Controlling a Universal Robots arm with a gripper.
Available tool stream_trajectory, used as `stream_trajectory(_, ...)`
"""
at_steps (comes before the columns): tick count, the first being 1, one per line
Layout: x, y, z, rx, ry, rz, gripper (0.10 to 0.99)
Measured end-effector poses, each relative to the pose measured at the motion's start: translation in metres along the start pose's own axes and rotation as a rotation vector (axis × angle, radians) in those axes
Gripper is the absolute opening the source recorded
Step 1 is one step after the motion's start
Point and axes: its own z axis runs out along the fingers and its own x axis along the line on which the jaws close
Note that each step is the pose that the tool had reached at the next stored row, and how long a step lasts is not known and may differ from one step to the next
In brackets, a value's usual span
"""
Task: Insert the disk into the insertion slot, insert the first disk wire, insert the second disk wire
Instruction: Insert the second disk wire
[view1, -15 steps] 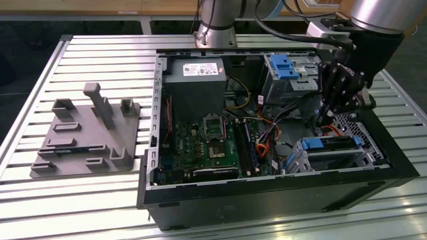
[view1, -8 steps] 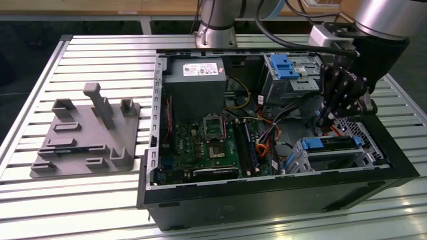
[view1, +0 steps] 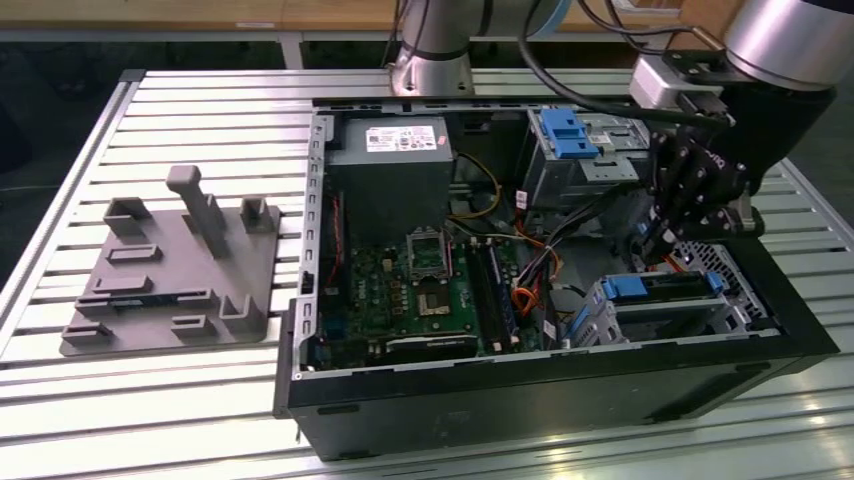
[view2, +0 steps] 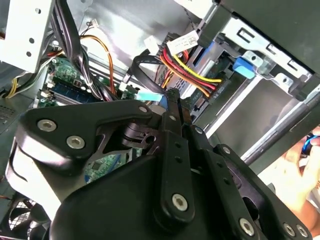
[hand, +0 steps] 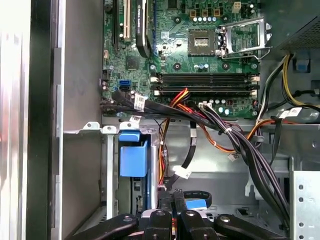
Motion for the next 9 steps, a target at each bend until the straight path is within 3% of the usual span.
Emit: stream_trajectory(9,0.0103,0.0001,-0.007,0.0,-0.0075,0.0,0.141)
